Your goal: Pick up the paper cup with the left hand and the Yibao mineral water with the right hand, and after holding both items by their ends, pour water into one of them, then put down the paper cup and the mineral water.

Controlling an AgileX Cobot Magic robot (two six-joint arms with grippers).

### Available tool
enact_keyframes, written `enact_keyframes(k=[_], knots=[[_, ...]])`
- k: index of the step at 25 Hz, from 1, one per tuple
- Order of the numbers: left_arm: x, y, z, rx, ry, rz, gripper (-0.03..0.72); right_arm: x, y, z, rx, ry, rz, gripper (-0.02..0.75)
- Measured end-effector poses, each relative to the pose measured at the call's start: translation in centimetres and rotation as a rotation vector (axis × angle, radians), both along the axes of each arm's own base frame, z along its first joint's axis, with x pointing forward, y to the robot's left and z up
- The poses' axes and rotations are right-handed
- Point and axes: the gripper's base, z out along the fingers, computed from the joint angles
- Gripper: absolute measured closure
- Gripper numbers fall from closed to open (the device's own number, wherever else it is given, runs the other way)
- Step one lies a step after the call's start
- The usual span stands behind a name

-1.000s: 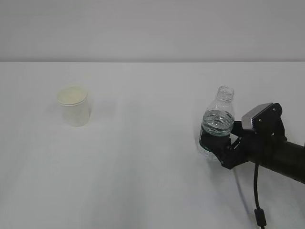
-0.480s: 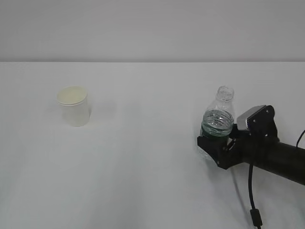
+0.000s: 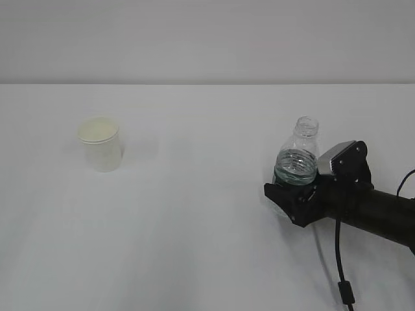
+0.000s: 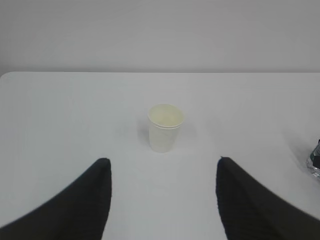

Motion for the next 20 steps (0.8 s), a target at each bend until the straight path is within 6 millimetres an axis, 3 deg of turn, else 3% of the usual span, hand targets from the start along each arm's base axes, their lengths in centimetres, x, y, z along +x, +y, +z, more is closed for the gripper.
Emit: enact_keyframes(k=[20], knots=[[-0.02,-0.09,0.01,-0.015,0.002,-0.006,0.216,0.05,0.11,-0.25,0.002,0.004,0.015,0.232]])
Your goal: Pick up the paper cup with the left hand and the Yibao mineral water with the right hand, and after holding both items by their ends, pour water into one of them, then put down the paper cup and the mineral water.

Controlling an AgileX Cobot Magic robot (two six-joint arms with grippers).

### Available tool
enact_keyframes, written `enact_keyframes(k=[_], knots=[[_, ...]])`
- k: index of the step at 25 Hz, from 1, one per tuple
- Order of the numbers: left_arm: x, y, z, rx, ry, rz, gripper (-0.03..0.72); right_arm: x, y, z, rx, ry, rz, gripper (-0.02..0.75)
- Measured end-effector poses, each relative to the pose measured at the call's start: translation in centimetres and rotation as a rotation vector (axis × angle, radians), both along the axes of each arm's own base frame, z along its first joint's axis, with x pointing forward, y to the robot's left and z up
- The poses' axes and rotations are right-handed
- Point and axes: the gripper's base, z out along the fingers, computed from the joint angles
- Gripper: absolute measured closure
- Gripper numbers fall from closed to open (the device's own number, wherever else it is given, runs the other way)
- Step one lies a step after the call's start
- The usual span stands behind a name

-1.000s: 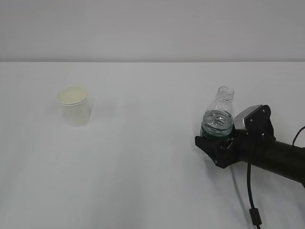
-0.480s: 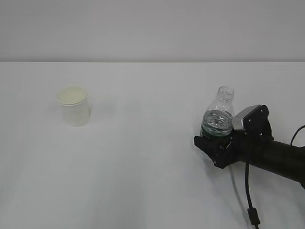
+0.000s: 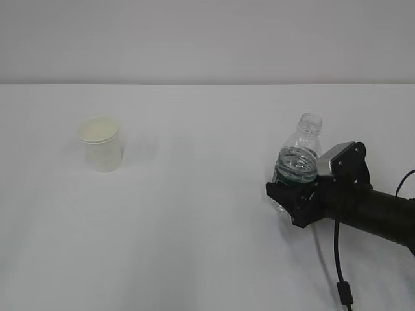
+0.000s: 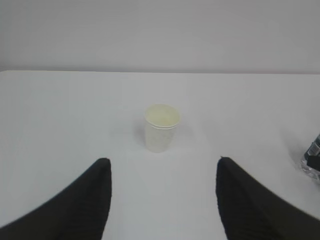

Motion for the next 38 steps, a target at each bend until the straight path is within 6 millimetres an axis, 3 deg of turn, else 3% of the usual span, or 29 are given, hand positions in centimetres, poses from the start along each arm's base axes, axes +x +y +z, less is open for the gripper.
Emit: enact_keyframes(k=[10,25,31,38], knots=[[0.0,0.0,0.0,-0.004,0.001,-0.002,0.216,-0.1,0.2,0.0,-0.002,-0.002,0.025,0.302],[0.0,0.0,0.1,-0.007,-0.005,-0.002,0.216,-0.3,0.3,0.0,-0.006,-0.002,0.050,0.312],[0.0,0.0,0.1,-0.009,-0.007,-0.002,0.216,-0.2,0.2,1.1,-0.063,-0.001,0.060,0.314],[0.0,0.0,0.1,-0.010,-0.009,-0.002,0.216,0.1,0.0,3.7,-0.114,-0.051,0.056,0.314]])
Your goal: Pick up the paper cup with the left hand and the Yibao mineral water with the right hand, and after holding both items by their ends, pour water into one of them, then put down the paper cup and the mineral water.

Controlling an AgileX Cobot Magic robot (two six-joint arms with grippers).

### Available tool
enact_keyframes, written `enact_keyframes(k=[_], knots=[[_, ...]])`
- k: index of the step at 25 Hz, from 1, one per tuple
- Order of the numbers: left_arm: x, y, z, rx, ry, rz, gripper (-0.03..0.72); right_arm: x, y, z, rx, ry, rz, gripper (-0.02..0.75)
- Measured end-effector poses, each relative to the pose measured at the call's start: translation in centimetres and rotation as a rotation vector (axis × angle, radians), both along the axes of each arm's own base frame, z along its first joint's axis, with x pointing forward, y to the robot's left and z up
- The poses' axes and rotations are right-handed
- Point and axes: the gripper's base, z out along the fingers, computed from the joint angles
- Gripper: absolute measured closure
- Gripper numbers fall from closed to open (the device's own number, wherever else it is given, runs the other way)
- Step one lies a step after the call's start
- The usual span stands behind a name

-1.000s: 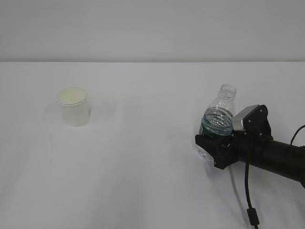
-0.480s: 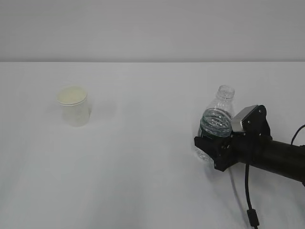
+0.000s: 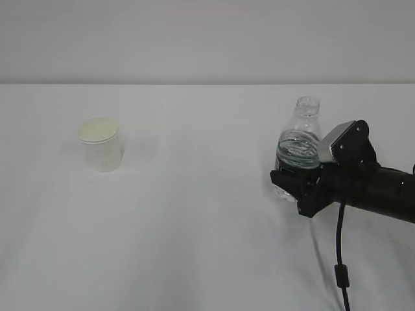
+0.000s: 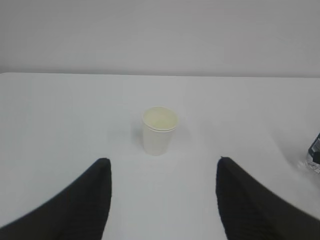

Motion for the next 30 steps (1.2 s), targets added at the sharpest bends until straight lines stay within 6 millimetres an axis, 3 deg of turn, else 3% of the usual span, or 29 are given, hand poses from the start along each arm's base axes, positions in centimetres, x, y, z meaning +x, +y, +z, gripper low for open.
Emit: enact_keyframes(k=[13,30], knots=[[0.0,0.0,0.0,0.006,-0.005,0.003,0.216,-0.2,-0.3,5.4,-0.001,-0.050,-0.047,0.314],[0.1,0.2,0.1,0.025,-0.016,0.012,0.222,-2.4,-0.9,11.9,-0.028,-0.080,-0.097,0.315]])
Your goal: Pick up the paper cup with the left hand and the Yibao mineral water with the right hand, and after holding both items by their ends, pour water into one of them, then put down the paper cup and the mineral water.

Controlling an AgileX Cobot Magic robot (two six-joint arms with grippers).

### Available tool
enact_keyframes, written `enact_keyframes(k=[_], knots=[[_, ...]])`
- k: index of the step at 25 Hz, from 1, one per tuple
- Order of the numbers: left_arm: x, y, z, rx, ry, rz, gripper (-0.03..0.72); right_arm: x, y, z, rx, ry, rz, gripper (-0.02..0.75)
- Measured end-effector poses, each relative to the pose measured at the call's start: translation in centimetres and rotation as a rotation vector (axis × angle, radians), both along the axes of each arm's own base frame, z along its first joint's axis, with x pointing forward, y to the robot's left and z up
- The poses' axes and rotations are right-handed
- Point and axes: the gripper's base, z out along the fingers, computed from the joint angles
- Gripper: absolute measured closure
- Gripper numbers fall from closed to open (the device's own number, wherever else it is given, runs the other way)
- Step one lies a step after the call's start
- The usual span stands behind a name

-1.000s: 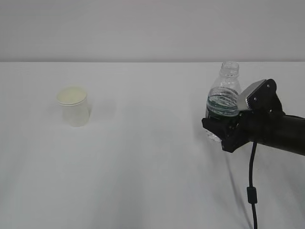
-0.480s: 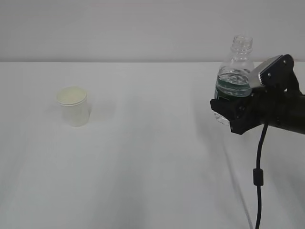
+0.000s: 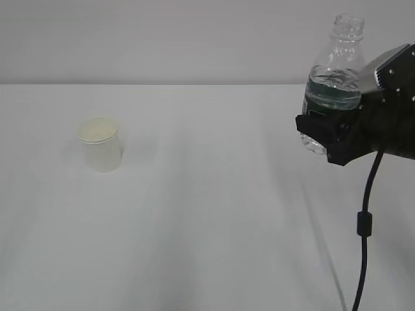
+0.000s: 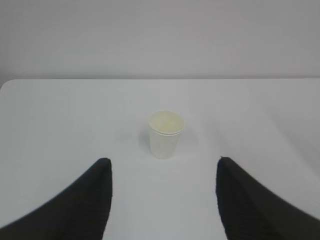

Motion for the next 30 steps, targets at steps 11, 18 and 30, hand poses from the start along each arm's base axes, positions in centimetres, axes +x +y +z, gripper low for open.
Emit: enact_keyframes(k=[11,18,30], knots=[[0.0,0.0,0.0,0.004,-0.003,0.002,0.229,-1.2,-0.5,2.4,0.001,-0.006,-0.053,0.315],[0.7,0.0,-1.3,0.001,-0.015,0.009,0.230,-1.4,-0.7,2.6,-0.006,0.016,-0.076,0.315],[4.5,-0.4,-2.6,0.008,0.049,0.023,0.231,-1.5,-0.7,2.7,-0.010,0.019,-0.085,0.315]])
